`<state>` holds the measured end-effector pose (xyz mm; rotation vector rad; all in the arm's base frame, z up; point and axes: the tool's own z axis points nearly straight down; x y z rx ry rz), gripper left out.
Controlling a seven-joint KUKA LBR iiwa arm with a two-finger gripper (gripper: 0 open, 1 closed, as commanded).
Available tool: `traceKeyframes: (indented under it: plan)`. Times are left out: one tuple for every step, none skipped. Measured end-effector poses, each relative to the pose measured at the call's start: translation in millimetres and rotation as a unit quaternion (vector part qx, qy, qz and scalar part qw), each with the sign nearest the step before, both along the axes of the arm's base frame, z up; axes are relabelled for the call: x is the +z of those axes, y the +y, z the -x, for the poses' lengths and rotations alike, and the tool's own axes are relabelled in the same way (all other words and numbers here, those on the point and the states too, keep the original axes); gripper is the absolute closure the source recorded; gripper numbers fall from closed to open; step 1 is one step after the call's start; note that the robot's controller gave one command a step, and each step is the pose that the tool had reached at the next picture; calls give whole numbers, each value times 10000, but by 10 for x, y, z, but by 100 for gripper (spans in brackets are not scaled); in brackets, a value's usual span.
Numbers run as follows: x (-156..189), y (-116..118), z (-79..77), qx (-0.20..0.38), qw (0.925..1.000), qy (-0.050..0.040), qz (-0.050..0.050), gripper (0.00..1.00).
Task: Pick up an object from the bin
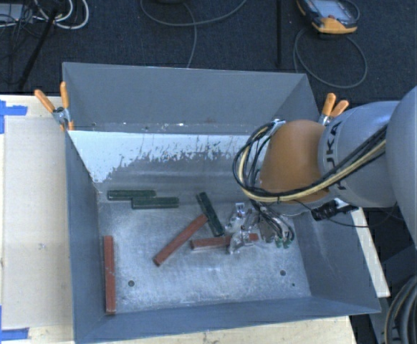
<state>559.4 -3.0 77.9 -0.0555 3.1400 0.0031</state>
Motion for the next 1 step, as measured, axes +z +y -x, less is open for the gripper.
traceKeyframes:
  plan:
    - [1327,-157,-91,913,9958,-5,9,100]
